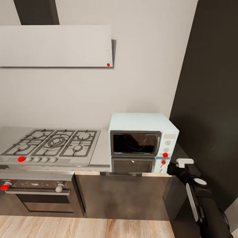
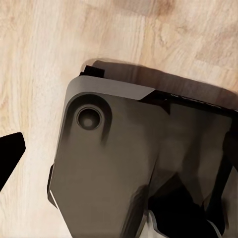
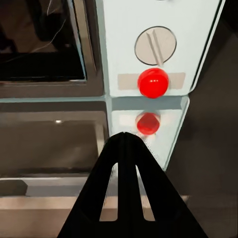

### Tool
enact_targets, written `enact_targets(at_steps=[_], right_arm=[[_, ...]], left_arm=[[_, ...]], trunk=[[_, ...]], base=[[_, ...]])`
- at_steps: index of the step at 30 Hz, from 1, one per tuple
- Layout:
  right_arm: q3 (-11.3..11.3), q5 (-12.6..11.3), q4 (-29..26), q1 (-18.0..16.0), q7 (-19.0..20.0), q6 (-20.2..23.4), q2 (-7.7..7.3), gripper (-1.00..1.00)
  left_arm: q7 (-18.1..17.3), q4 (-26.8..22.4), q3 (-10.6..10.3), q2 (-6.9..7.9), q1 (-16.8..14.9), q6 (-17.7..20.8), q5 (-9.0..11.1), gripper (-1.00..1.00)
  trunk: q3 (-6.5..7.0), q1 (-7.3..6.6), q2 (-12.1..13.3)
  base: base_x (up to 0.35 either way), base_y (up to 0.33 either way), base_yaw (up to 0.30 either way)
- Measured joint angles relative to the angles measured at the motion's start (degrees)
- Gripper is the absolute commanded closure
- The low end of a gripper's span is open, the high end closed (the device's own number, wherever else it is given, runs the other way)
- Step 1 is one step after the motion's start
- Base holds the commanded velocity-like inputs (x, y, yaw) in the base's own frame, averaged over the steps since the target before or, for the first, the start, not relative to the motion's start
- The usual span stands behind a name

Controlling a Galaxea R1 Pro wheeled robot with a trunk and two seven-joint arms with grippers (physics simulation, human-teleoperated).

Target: In the kitchen, take the popcorn bag from the countertop, put it into the microwave, and heat it until the popcorn is cooked so the cooked popcorn ends up inside the bag.

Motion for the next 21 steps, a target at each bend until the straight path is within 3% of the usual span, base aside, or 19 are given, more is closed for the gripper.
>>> enact_targets(at_steps=[6,21], right_arm=[[0.1,-0.1,0.1,0.0,0.3,-0.1,0.22,1.00],[-0.4,-0.3,0.2,0.0,-0.1,-0.2,0.00,1.00]], left_arm=[[0.0,0.0,0.0,-0.01,0.0,0.0,0.0,-1.00],[0.0,0.0,0.0,0.09,0.0,0.0,0.0,-1.00]], trunk=[[0.00,0.00,0.0],[0.00,-0.01,0.0]], base=[[0.013,0.000,0.000],[0.151,0.000,0.000]])
